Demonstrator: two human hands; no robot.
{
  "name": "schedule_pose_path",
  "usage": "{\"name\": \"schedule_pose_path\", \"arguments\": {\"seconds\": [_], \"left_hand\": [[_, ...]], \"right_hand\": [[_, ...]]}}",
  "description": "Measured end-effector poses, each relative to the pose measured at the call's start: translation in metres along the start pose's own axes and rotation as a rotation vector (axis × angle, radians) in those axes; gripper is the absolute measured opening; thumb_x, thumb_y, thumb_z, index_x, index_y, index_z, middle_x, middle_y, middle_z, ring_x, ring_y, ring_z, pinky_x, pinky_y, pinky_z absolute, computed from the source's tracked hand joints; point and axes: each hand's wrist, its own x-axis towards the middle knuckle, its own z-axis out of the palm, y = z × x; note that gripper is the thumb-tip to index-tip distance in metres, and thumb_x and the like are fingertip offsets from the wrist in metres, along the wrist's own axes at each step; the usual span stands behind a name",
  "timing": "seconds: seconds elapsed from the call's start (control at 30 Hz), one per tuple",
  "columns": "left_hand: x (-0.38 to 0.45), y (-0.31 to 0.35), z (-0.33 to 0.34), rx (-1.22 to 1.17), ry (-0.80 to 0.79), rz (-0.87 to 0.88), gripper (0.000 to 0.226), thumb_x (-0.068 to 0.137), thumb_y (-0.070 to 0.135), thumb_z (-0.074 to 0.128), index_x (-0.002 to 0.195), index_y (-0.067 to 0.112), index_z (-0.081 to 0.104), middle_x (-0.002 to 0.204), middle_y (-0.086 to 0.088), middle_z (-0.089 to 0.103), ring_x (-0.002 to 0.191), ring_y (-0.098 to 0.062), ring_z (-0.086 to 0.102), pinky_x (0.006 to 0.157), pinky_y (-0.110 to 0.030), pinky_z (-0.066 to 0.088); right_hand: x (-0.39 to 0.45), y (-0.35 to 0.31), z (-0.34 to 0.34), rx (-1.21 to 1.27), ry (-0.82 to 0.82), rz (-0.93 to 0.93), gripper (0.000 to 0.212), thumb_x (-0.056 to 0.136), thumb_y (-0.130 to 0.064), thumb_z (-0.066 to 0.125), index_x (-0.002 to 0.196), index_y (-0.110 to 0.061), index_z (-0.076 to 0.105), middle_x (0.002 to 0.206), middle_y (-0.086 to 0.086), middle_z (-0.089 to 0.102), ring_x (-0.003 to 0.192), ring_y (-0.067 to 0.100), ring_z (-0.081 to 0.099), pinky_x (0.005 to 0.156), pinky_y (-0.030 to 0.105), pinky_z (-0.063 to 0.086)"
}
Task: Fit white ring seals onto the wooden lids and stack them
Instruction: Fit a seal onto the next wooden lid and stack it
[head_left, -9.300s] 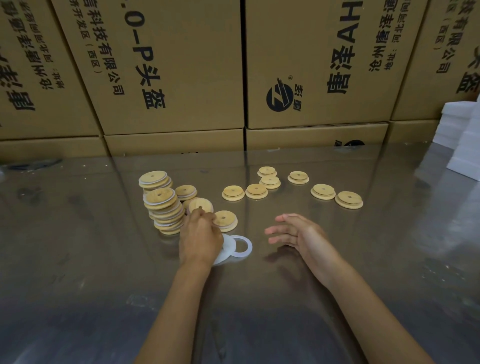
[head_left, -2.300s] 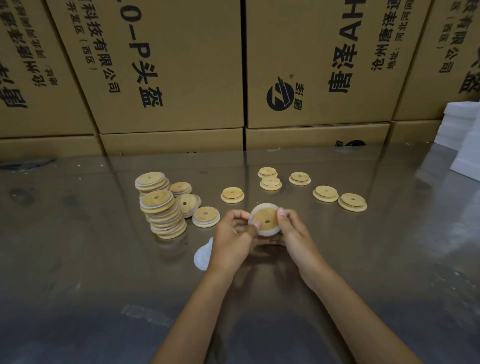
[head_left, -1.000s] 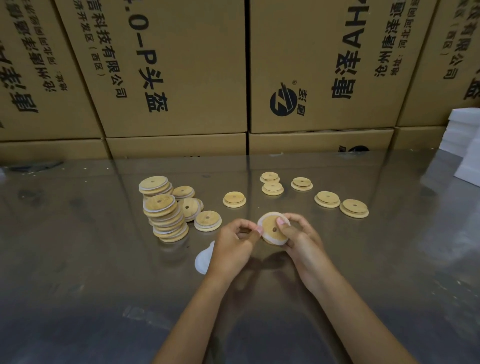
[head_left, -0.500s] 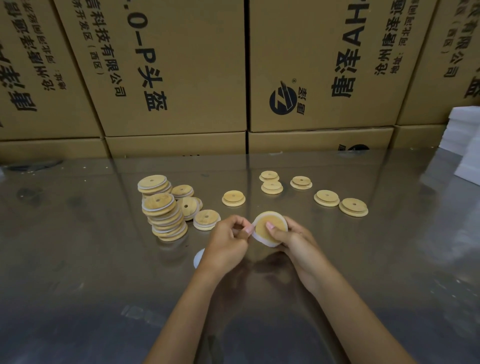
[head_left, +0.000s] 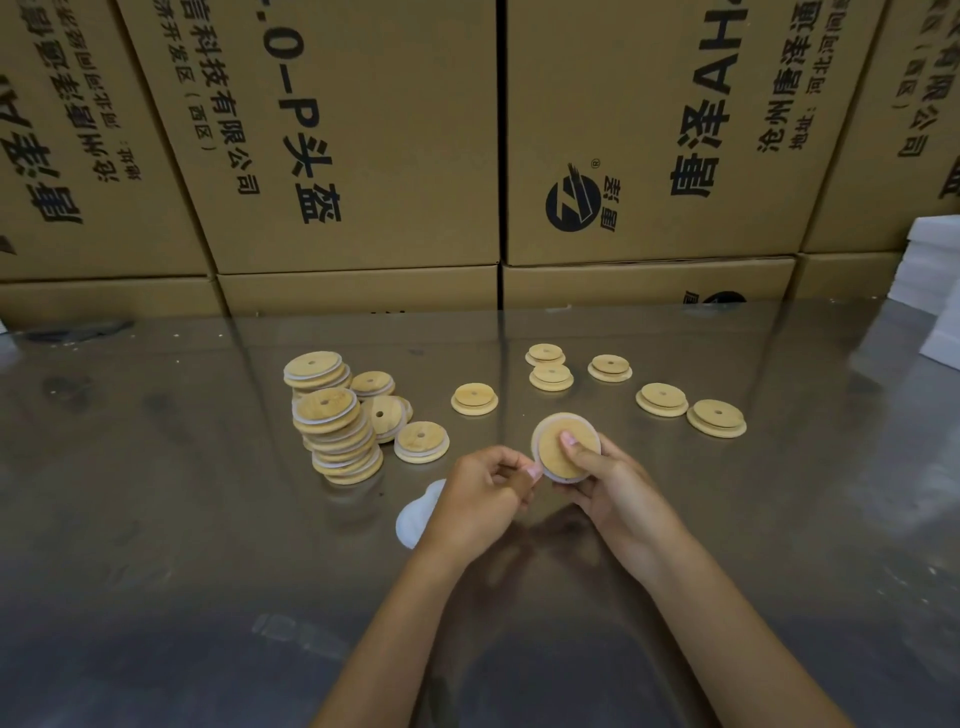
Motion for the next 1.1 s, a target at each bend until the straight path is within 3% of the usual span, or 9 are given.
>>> {"name": "schedule_pose_path", "arguments": {"seconds": [0.17,0.47,0.57,0.73,0.83,1.1], "left_hand": [[-0.003,-0.002,0.008,0.11,-0.014,0.02,0.015,0.092,0.014,0.063,0.078,0.019,0.067,0.063,0.006,0.063,0.06,-0.006,0.056,0.068,-0.024,0.048],[0.004,0.001,0.0,0.005,0.251,0.049,0.015,0.09,0.008,0.058,0.08,0.017,0.065,0.063,0.012,0.064,0.058,0.0,0.057,0.063,-0.022,0.045],[0.007,0.001,-0.004,-0.031,0.299,0.043,0.016,0.092,0.008,0.059,0.08,0.017,0.066,0.068,0.007,0.065,0.063,-0.006,0.058,0.065,-0.024,0.046],[0.007,0.0,-0.006,-0.129,0.232,-0.044,0.012,0.093,0.014,0.061,0.085,0.015,0.069,0.066,0.008,0.066,0.056,-0.004,0.057,0.061,-0.023,0.045],[0.005,0.001,-0.002,-0.177,0.157,-0.13,0.011,0.092,0.012,0.061,0.085,0.013,0.069,0.061,0.009,0.067,0.05,-0.003,0.055,0.05,-0.018,0.043],[-0.004,0.007,0.0,-0.068,0.052,-0.183,0.01,0.092,0.012,0.06,0.091,0.009,0.069,0.065,0.007,0.067,0.05,-0.004,0.053,0.045,-0.019,0.039]], "right_hand": [[0.002,0.0,-0.002,0.027,-0.004,0.022,0.026,0.092,-0.016,0.064,0.116,-0.006,0.067,0.101,0.012,0.073,0.088,0.019,0.069,0.086,0.03,0.054],[0.002,0.003,0.003,-0.121,0.062,0.046,0.027,0.089,-0.016,0.068,0.109,0.001,0.069,0.094,0.013,0.07,0.089,0.021,0.066,0.083,0.033,0.051],[0.0,0.002,0.007,-0.23,0.042,0.045,0.024,0.089,-0.02,0.069,0.105,-0.003,0.074,0.093,0.012,0.071,0.086,0.018,0.064,0.08,0.032,0.05],[-0.004,0.001,0.005,-0.232,0.012,-0.005,0.023,0.095,-0.02,0.063,0.112,-0.008,0.072,0.096,0.007,0.069,0.082,0.011,0.058,0.071,0.022,0.045],[-0.002,-0.001,0.002,-0.139,0.03,0.017,0.025,0.096,-0.018,0.06,0.116,-0.006,0.069,0.098,0.005,0.069,0.083,0.011,0.059,0.075,0.024,0.044],[-0.002,-0.003,0.002,-0.096,0.051,0.037,0.023,0.096,-0.019,0.061,0.114,-0.007,0.07,0.09,0.002,0.071,0.079,0.01,0.061,0.079,0.026,0.046]]}}
